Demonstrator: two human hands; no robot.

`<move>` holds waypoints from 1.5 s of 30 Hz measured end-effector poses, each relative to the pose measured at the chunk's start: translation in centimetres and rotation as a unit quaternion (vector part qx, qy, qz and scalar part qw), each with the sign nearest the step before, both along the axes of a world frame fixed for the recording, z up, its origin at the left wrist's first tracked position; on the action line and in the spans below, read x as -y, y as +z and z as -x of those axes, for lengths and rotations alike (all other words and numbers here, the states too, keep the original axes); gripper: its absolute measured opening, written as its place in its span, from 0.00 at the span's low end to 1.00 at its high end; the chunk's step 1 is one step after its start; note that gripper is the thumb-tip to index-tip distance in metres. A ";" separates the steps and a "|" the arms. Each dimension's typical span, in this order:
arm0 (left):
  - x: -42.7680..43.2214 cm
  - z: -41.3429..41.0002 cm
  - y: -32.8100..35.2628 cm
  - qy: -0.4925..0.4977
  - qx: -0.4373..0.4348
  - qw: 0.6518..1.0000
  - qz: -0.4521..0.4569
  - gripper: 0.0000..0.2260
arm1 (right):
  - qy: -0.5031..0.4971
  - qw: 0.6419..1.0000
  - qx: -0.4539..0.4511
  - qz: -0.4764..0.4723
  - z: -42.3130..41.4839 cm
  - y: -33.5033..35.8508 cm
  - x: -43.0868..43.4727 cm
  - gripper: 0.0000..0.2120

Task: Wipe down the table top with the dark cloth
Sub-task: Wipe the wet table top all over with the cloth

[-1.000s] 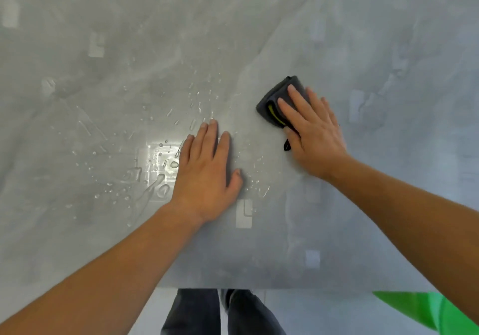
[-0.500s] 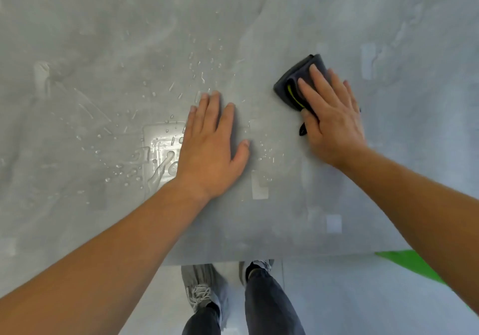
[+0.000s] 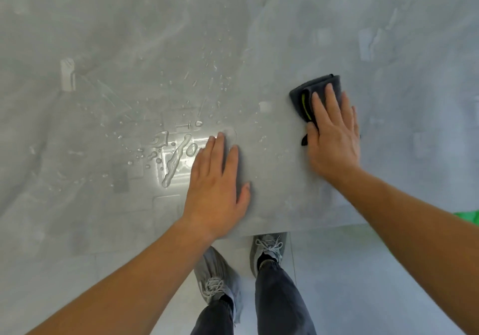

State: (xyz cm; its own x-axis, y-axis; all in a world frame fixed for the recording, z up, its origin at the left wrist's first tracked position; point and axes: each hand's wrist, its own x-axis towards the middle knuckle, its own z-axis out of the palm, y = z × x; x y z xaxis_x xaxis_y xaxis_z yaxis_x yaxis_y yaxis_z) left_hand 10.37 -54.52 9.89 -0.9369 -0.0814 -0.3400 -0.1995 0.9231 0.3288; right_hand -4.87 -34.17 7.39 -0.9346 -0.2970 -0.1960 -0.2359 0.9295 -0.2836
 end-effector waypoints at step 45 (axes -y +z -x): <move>7.9 -5.0 -1.2 -0.017 -0.027 0.998 0.060 0.31 | 0.065 0.998 -0.023 -0.004 -11.4 -0.3 8.1 0.28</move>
State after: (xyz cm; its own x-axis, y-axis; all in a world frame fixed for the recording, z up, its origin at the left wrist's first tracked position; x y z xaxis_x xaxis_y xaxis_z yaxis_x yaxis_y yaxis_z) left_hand 15.39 -62.44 8.69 -0.9567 -0.0858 -0.2782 -0.1519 0.9624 0.2253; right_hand 6.51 -42.28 7.07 -0.8964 -0.4145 -0.1573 -0.3665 0.8925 -0.2631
